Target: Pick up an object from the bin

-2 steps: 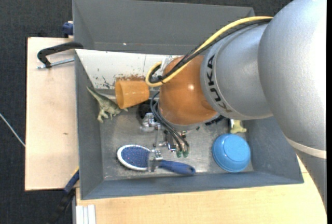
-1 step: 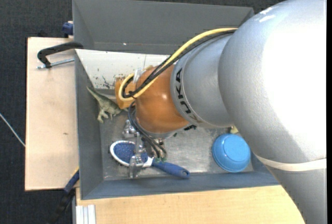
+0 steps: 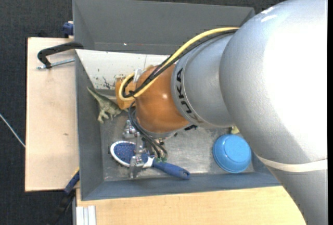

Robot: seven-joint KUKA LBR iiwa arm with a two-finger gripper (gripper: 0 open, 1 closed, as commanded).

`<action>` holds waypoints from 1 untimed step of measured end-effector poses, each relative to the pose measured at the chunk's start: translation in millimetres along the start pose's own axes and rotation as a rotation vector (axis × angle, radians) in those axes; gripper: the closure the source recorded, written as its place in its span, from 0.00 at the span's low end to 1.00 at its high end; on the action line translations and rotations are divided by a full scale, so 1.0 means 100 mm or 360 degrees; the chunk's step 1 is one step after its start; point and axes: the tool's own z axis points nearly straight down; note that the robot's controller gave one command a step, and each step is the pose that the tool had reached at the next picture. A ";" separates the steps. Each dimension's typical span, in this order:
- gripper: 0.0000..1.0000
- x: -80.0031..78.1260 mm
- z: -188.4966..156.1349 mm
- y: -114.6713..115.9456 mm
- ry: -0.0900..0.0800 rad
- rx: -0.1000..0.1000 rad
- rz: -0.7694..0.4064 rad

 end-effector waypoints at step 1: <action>1.00 -0.01 -0.01 0.01 -0.0007 -0.0004 0.0000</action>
Offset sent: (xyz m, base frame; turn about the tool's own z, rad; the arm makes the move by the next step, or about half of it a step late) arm 0.0000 0.0000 0.0000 0.0000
